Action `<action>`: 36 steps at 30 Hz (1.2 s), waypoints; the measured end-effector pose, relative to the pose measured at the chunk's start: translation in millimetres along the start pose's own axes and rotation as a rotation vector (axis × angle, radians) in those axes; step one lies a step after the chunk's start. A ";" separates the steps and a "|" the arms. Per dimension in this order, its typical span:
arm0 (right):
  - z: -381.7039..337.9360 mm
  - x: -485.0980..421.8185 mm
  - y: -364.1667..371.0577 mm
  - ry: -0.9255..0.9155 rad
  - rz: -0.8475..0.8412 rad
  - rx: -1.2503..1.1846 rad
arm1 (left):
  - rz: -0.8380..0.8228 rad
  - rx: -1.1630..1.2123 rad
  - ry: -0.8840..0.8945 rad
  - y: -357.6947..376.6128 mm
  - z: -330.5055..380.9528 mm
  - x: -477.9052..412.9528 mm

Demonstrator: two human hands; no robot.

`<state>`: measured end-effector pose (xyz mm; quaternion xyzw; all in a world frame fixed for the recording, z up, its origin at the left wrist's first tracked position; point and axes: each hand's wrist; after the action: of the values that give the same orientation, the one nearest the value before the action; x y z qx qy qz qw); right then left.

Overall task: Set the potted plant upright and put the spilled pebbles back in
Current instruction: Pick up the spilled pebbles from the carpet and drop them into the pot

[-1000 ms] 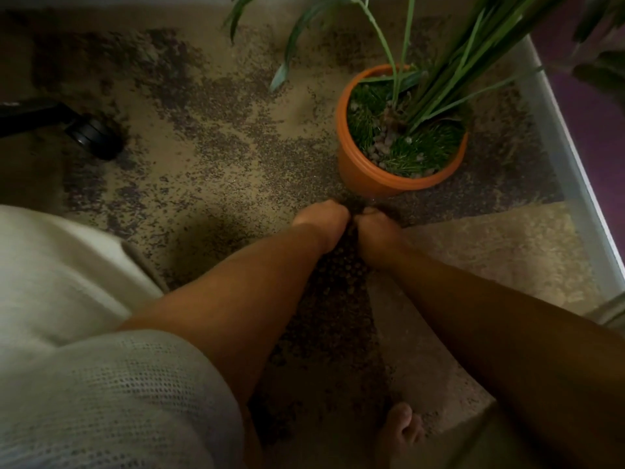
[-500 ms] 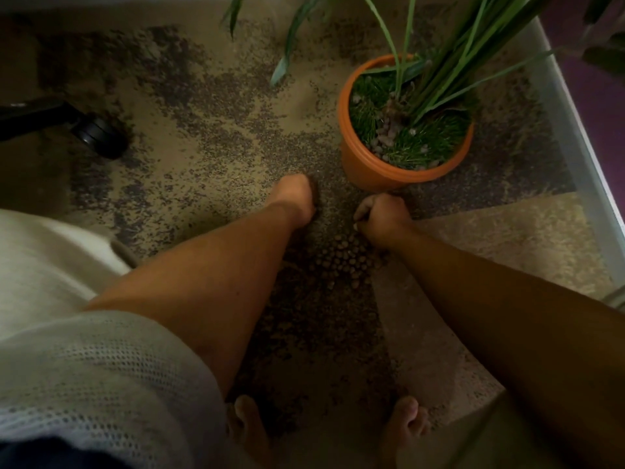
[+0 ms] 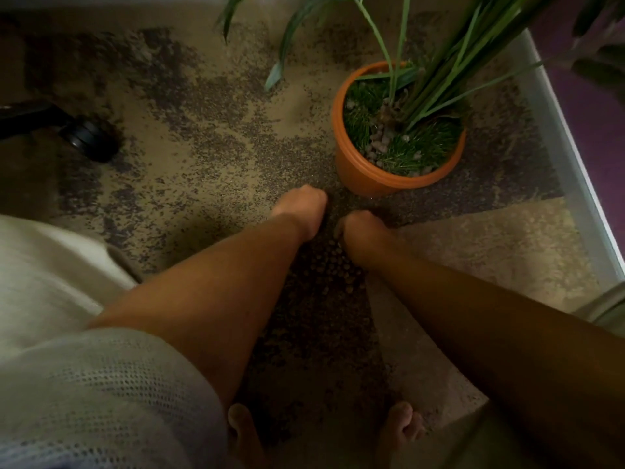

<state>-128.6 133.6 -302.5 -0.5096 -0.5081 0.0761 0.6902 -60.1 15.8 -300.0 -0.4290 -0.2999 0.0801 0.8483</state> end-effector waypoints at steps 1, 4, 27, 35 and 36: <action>-2.7 1.2 0.3 -0.011 -0.005 0.058 | -0.006 -0.020 0.001 -0.2 0.4 0.3; -8.6 4.2 -1.1 -0.027 -0.011 0.152 | -0.014 -0.043 -0.002 0.5 0.9 1.2; -16.2 37.9 -84.0 -0.057 0.134 -0.074 | -0.268 0.185 -0.173 -75.8 20.9 13.0; 33.2 62.1 -150.9 -0.053 0.412 -0.391 | -0.121 0.843 -0.149 -153.3 45.1 13.4; 37.9 59.5 -150.6 -0.005 0.419 -0.450 | -0.082 0.858 -0.132 -151.2 47.4 12.1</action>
<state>-192.2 123.7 -149.2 -0.7432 -0.3980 0.1034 0.5279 -96.1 -40.9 -155.9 -0.0195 -0.3100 0.1907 0.9312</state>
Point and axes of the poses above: each hand's wrist, its own x-axis away from the middle knuckle, its own y-axis out of the palm, z = x × y, and after that the axes turned 13 degrees about x, right-handed
